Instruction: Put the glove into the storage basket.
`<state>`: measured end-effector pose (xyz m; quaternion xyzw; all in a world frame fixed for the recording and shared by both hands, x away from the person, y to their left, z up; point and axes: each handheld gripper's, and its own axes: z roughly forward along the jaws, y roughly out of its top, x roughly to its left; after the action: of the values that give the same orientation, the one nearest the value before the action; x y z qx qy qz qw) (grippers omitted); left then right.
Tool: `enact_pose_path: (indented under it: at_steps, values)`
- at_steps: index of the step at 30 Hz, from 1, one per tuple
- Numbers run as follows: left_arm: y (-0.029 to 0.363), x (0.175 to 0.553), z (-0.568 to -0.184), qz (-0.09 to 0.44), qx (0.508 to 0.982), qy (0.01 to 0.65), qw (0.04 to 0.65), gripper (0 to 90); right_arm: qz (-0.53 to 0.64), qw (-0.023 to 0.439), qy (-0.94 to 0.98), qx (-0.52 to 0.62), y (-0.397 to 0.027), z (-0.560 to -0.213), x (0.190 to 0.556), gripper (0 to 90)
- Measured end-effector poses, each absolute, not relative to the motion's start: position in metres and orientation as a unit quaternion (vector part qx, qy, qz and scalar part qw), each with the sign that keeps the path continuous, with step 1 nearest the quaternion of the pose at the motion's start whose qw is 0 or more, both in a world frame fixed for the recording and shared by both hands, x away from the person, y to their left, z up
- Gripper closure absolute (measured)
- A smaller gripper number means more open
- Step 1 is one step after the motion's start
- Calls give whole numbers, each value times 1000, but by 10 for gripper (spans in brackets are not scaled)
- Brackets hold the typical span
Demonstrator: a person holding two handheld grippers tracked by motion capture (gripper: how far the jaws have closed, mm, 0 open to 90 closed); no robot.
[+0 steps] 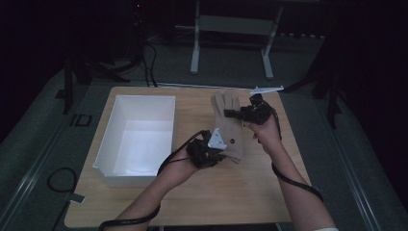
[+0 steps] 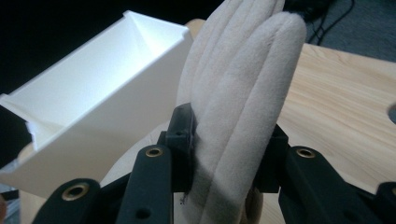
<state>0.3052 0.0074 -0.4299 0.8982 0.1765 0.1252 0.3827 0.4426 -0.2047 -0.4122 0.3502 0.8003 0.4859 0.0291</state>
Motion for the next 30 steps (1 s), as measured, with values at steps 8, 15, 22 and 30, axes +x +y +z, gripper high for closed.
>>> enact_pose_path:
  at_steps: [8, 15, 22, 30]
  values:
    - [28, 303, -419, 127, 895, 186, 385, 818, 489, 26, 802, 341, -186, -400, 443, 656]
    - [50, 295, -410, 138, 893, 196, 380, 819, 494, 21, 805, 329, -166, -390, 441, 656]
    - [70, 289, -404, 143, 893, 205, 375, 819, 497, 17, 810, 309, -135, -381, 438, 655]
    - [95, 281, -399, 152, 892, 218, 364, 819, 499, 7, 814, 297, -108, -377, 438, 655]
